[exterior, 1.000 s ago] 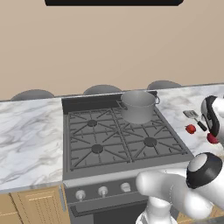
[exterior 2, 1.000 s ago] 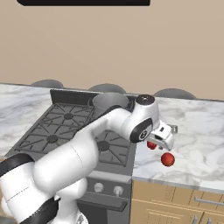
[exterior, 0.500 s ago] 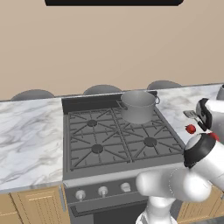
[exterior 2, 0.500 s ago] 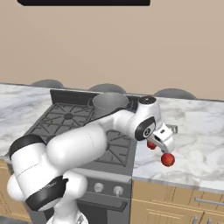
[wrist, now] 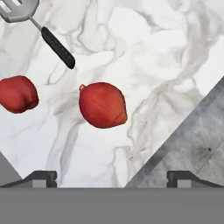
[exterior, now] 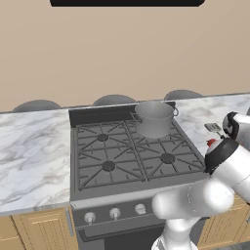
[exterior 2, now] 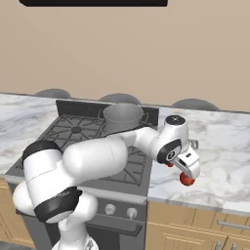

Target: Put the onion and bell pepper in the pot. Retrieve the spatula and lightly stir the vegetables in the pot.

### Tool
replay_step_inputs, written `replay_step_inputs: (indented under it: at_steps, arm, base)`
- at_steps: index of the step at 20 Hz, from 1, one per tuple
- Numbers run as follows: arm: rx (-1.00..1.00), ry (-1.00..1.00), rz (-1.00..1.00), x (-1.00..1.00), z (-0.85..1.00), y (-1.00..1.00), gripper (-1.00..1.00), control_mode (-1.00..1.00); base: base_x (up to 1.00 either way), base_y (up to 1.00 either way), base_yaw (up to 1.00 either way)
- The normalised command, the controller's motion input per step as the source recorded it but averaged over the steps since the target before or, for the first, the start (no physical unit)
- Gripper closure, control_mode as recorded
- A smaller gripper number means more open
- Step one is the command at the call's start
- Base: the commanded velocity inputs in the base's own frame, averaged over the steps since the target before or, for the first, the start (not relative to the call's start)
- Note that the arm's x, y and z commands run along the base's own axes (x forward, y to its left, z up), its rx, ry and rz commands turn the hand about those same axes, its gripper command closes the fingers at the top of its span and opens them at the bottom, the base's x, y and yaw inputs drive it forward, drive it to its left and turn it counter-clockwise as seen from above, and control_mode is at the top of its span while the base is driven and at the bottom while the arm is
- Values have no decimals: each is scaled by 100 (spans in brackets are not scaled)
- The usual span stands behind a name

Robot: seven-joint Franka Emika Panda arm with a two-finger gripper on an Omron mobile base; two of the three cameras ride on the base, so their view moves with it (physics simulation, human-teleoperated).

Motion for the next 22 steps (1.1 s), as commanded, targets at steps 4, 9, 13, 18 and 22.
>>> replay_step_inputs:
  at_steps: [4, 9, 13, 18, 22]
  arm:
    - [1, 0, 0, 10, -27, -10, -100, -100]
    - [5, 0, 0, 16, -22, 0, -100, -100]
    - [3, 0, 0, 14, -15, -3, -100, -100]
    - [0, 0, 1, 1, -15, -5, -100, -100]
    - [0, 0, 3, 9, -14, 0, -100, -100]
  base:
    - [0, 0, 0]
    - [0, 0, 0]
    - [0, 0, 0]
    - [0, 0, 0]
    - [0, 0, 0]
